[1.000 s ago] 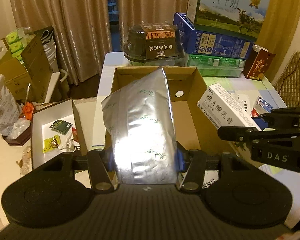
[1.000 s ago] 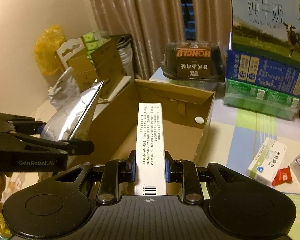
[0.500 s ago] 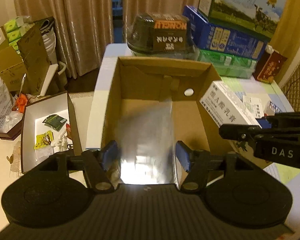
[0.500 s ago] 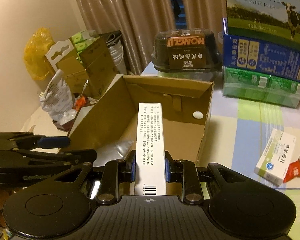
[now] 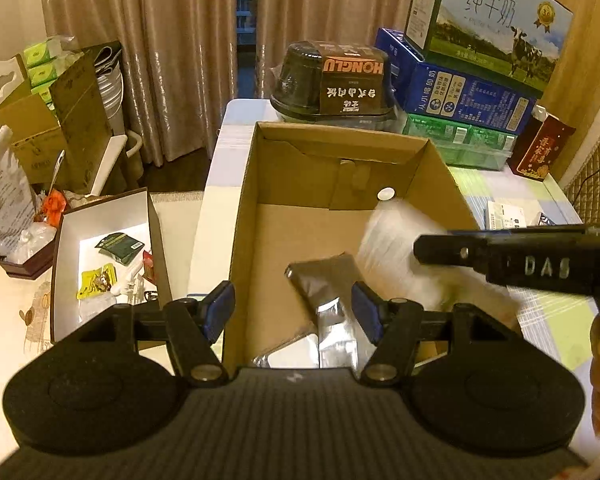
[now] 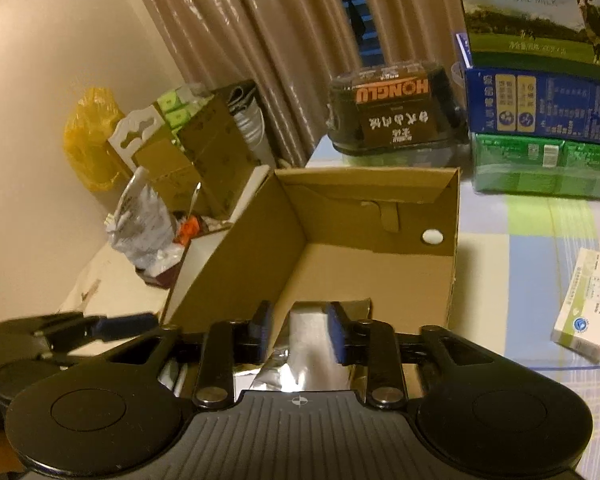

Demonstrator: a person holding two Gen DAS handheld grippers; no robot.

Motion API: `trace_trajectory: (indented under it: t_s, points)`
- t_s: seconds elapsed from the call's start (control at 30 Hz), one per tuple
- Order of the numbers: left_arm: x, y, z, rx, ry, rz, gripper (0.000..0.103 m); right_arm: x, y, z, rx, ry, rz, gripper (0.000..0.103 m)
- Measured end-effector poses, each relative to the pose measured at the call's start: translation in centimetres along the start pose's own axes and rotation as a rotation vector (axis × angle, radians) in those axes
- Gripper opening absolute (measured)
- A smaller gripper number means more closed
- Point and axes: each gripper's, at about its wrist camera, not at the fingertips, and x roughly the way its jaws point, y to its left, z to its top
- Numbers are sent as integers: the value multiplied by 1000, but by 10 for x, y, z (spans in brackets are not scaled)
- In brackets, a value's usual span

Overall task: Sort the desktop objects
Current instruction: 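Lower both items into the cardboard box and open both tools, then move both open tools back over the table objects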

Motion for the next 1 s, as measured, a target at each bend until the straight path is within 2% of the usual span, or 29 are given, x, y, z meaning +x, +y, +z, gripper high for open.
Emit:
trace_trajectory:
  t_s: [0.03, 0.17, 0.4, 0.47, 0.53, 0.7, 0.83, 1.0]
  points:
    - [-1, 1, -2, -3, 2, 2, 59, -2, 0, 0, -1, -5, 0, 46]
    - [-4, 3, -10, -3, 6, 8, 60, -11, -5, -1, 5, -12, -6, 53]
    - [-18, -6, -18, 11, -7, 6, 75, -40, -13, -7, -36, -31, -36, 73]
    - [-25, -11, -19, 12, -16, 8, 78, -52, -16, -9, -48, -36, -39, 85]
    - [-33, -17, -21, 21, -28, 14, 84, -64, -20, -12, -60, -42, -46, 92]
    - [-56, -37, -26, 46, -63, 37, 94, -96, -31, -22, -84, -54, -61, 100]
    - [-73, -57, -31, 63, -82, 42, 101, -123, -43, -32, -99, -53, -80, 101]
    - [-93, -87, -37, 80, -109, 38, 102, -155, -64, -43, -83, -52, -100, 101]
